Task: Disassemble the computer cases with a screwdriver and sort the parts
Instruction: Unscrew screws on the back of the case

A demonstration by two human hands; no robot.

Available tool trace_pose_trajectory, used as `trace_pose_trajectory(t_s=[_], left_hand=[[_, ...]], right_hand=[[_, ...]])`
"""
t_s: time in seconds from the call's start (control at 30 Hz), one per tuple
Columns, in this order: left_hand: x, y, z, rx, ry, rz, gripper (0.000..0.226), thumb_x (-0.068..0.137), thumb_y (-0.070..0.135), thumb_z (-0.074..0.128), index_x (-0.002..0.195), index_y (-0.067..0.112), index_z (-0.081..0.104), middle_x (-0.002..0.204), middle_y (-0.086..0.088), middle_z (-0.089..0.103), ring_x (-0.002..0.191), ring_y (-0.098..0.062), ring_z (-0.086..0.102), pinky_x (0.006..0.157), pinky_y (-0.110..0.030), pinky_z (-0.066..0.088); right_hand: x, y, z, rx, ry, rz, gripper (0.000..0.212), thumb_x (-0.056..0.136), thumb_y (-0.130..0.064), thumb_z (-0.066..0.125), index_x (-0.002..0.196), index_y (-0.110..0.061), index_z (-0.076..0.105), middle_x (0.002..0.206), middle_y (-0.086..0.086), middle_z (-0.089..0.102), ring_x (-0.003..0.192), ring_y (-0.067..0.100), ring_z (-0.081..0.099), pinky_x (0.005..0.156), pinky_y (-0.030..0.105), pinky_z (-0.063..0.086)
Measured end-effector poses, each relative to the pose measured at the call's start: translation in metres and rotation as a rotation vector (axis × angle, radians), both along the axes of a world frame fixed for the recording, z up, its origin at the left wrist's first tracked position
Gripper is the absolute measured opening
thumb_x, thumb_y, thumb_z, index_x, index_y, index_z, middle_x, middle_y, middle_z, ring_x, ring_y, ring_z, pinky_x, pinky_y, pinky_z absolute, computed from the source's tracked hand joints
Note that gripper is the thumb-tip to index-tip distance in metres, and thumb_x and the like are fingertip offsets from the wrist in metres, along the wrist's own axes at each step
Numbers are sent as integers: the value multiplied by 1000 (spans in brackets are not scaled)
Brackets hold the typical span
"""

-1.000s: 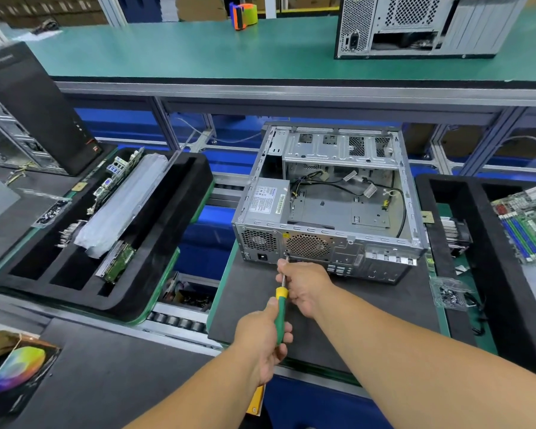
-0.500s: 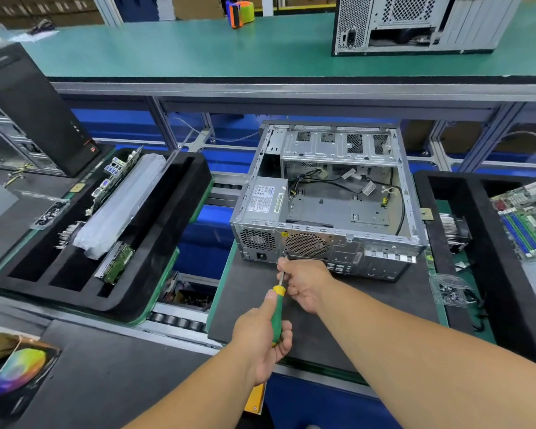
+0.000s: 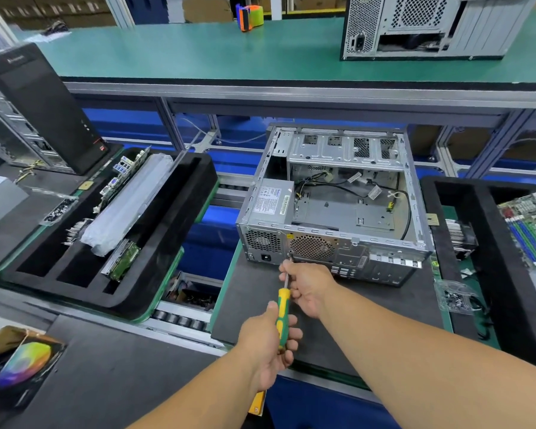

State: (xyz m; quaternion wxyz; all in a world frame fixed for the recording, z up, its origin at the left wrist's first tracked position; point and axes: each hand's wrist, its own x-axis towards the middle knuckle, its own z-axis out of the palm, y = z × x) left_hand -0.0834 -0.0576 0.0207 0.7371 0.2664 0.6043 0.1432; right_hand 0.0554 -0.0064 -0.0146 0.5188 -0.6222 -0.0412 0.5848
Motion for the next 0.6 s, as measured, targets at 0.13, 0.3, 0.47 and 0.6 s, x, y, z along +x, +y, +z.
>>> trace_pose_trajectory(t_s=[0.13,0.3,0.47,0.6], left_hand=[[-3,1,-4,140,40,-23,29,99,39,68,110,13,67,77,-6,66,61,-14,55,55,-27,49],[-1,2,-2,154,53,21,25,104,30,62,106,6,64,72,-8,67,56,-15,55,52,-27,50],[-1,2,3,60,46,48,54,109,50,41,105,5,70,72,-8,70,54,-13,52,47,-25,42],[0,3,7,44,23,61,53,106,54,47,109,7,72,69,-8,68,50,-13,52,44,-25,41]], right_hand=[[-3,3,-2,-25,-2,-74,15,90,-16,79,89,-10,65,69,6,59,36,7,42,42,26,33],[-3,2,-1,-7,95,-110,17,94,-21,75,90,-12,62,65,4,56,35,7,37,34,21,26],[6,-4,-1,21,222,-47,27,106,-20,50,109,-3,70,67,4,64,48,7,30,40,20,24],[7,-4,-1,38,236,-74,22,105,-16,53,106,-1,70,70,5,63,49,7,31,42,20,25]])
